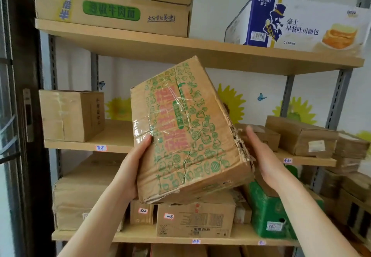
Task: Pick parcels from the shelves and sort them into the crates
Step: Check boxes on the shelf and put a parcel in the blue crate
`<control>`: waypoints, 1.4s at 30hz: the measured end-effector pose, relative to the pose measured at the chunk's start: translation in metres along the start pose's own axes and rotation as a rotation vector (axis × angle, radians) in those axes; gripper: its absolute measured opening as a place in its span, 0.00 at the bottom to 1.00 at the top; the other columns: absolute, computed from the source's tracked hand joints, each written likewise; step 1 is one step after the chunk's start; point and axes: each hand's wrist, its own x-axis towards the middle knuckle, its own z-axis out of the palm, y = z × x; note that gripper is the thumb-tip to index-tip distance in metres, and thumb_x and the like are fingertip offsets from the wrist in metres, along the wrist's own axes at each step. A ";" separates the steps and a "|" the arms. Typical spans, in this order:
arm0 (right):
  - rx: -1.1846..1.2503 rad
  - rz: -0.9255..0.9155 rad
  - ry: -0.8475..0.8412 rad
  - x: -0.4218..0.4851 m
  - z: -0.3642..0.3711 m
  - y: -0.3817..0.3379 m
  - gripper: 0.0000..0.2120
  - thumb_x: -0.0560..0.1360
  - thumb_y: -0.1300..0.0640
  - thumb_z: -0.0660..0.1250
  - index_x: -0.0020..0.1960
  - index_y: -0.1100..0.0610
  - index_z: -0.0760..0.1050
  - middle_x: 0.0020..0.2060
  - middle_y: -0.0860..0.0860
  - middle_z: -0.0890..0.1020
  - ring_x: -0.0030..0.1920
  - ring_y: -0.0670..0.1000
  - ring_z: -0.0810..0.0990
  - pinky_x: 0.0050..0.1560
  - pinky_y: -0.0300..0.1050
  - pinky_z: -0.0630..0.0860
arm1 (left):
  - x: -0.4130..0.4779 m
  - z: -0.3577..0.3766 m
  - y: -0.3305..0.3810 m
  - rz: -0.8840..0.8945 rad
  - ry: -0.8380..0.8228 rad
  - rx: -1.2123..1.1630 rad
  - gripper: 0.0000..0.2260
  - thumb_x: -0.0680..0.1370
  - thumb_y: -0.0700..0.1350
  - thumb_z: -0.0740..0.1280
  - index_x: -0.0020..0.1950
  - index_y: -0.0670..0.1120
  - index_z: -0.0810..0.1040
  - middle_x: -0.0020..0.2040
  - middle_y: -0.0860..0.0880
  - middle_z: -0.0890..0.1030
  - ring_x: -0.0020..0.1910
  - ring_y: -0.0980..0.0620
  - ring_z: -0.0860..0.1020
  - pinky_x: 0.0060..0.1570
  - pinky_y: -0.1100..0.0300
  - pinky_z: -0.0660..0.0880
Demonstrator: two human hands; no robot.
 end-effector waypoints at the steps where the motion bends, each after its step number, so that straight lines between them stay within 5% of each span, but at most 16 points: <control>1: -0.017 0.000 -0.065 -0.002 0.001 -0.009 0.41 0.60 0.22 0.59 0.64 0.47 0.73 0.61 0.46 0.79 0.61 0.48 0.76 0.62 0.52 0.70 | -0.001 0.001 -0.004 0.015 0.015 0.023 0.22 0.69 0.57 0.66 0.58 0.46 0.78 0.49 0.45 0.85 0.43 0.46 0.85 0.38 0.54 0.81; 3: -0.109 -0.071 -0.136 -0.009 0.007 -0.024 0.48 0.55 0.21 0.61 0.68 0.45 0.69 0.66 0.43 0.73 0.67 0.48 0.70 0.71 0.55 0.60 | -0.002 0.004 -0.011 0.057 0.053 0.082 0.27 0.67 0.58 0.68 0.62 0.46 0.76 0.52 0.44 0.84 0.48 0.45 0.84 0.44 0.52 0.80; 7: -0.138 -0.225 -0.080 -0.013 0.004 -0.028 0.30 0.59 0.32 0.68 0.55 0.47 0.77 0.57 0.44 0.81 0.60 0.49 0.77 0.68 0.54 0.67 | -0.005 0.006 -0.015 0.037 0.040 0.118 0.26 0.71 0.66 0.59 0.59 0.50 0.79 0.54 0.46 0.83 0.56 0.44 0.80 0.60 0.45 0.74; 9: -0.059 -0.194 -0.059 -0.013 -0.007 -0.020 0.28 0.59 0.34 0.70 0.55 0.45 0.78 0.56 0.43 0.81 0.59 0.47 0.78 0.67 0.53 0.68 | -0.007 0.007 -0.013 0.132 0.081 0.172 0.21 0.78 0.60 0.56 0.61 0.50 0.78 0.53 0.48 0.83 0.57 0.47 0.79 0.62 0.45 0.71; 12: 0.117 -0.099 -0.029 -0.008 -0.022 -0.006 0.33 0.58 0.31 0.71 0.58 0.45 0.78 0.55 0.45 0.82 0.56 0.48 0.80 0.63 0.54 0.71 | -0.007 0.014 -0.007 0.416 0.149 0.429 0.13 0.78 0.48 0.63 0.62 0.51 0.77 0.56 0.52 0.82 0.59 0.52 0.78 0.63 0.45 0.72; 15: 0.328 -0.010 -0.013 -0.007 -0.025 0.010 0.18 0.70 0.38 0.64 0.51 0.49 0.79 0.38 0.48 0.86 0.37 0.47 0.85 0.41 0.45 0.79 | -0.008 0.025 0.006 0.360 0.233 0.530 0.34 0.69 0.57 0.71 0.72 0.52 0.64 0.67 0.55 0.70 0.66 0.54 0.71 0.68 0.50 0.68; 17: 0.449 0.033 -0.047 -0.005 -0.023 0.025 0.22 0.66 0.38 0.67 0.53 0.53 0.79 0.38 0.52 0.86 0.36 0.51 0.85 0.36 0.45 0.81 | -0.009 0.027 0.011 0.176 0.184 0.539 0.46 0.60 0.67 0.72 0.72 0.52 0.61 0.66 0.57 0.71 0.63 0.56 0.72 0.66 0.52 0.68; 19: 0.537 0.044 -0.056 -0.004 -0.020 0.035 0.27 0.60 0.38 0.71 0.52 0.54 0.78 0.37 0.54 0.86 0.35 0.53 0.85 0.33 0.46 0.81 | -0.009 0.024 0.011 0.155 0.136 0.570 0.38 0.59 0.68 0.72 0.63 0.51 0.70 0.60 0.54 0.79 0.56 0.55 0.78 0.59 0.53 0.74; 21: 0.603 0.100 -0.052 0.001 -0.020 0.044 0.22 0.69 0.38 0.64 0.52 0.54 0.77 0.37 0.55 0.86 0.34 0.54 0.85 0.28 0.46 0.80 | -0.010 0.021 0.011 0.228 0.177 0.539 0.23 0.68 0.59 0.72 0.58 0.52 0.72 0.55 0.53 0.80 0.53 0.54 0.79 0.52 0.57 0.77; 24: 0.582 0.188 -0.031 0.012 -0.020 0.055 0.24 0.72 0.37 0.60 0.54 0.55 0.78 0.43 0.58 0.86 0.45 0.58 0.84 0.42 0.52 0.81 | -0.012 0.016 0.012 0.357 0.199 0.448 0.17 0.74 0.45 0.70 0.61 0.52 0.72 0.49 0.59 0.79 0.52 0.59 0.78 0.47 0.65 0.76; 27: 0.445 0.057 0.108 0.023 -0.016 0.061 0.15 0.78 0.52 0.60 0.62 0.56 0.74 0.41 0.55 0.86 0.50 0.58 0.80 0.48 0.52 0.77 | -0.015 0.015 0.013 0.386 0.183 0.398 0.20 0.75 0.41 0.69 0.65 0.51 0.71 0.48 0.60 0.79 0.49 0.61 0.78 0.42 0.68 0.78; 30: 0.415 0.032 0.164 0.027 -0.007 0.064 0.11 0.80 0.59 0.57 0.55 0.53 0.76 0.48 0.57 0.82 0.55 0.60 0.78 0.59 0.59 0.73 | -0.016 0.014 0.014 0.365 0.196 0.371 0.24 0.73 0.41 0.70 0.68 0.49 0.70 0.55 0.54 0.80 0.55 0.55 0.79 0.52 0.60 0.78; 36: 0.541 0.065 0.186 0.025 0.002 0.052 0.14 0.79 0.48 0.55 0.42 0.52 0.75 0.41 0.53 0.79 0.44 0.55 0.76 0.52 0.52 0.72 | -0.014 0.016 0.018 0.289 0.132 0.141 0.11 0.74 0.48 0.67 0.55 0.46 0.79 0.47 0.48 0.85 0.43 0.53 0.82 0.38 0.62 0.78; 40: 0.598 0.088 0.112 0.016 0.003 0.045 0.17 0.79 0.44 0.53 0.43 0.50 0.77 0.38 0.49 0.81 0.43 0.51 0.78 0.44 0.49 0.74 | 0.004 0.029 0.020 0.108 0.054 0.174 0.22 0.71 0.68 0.59 0.40 0.53 0.84 0.53 0.50 0.80 0.55 0.49 0.76 0.61 0.51 0.70; 42: 0.603 0.084 0.092 0.017 0.002 0.043 0.19 0.79 0.44 0.52 0.42 0.51 0.77 0.37 0.48 0.81 0.42 0.50 0.78 0.41 0.47 0.73 | 0.017 0.041 0.022 0.115 0.110 0.190 0.23 0.72 0.68 0.59 0.43 0.53 0.83 0.53 0.50 0.82 0.56 0.48 0.77 0.64 0.49 0.70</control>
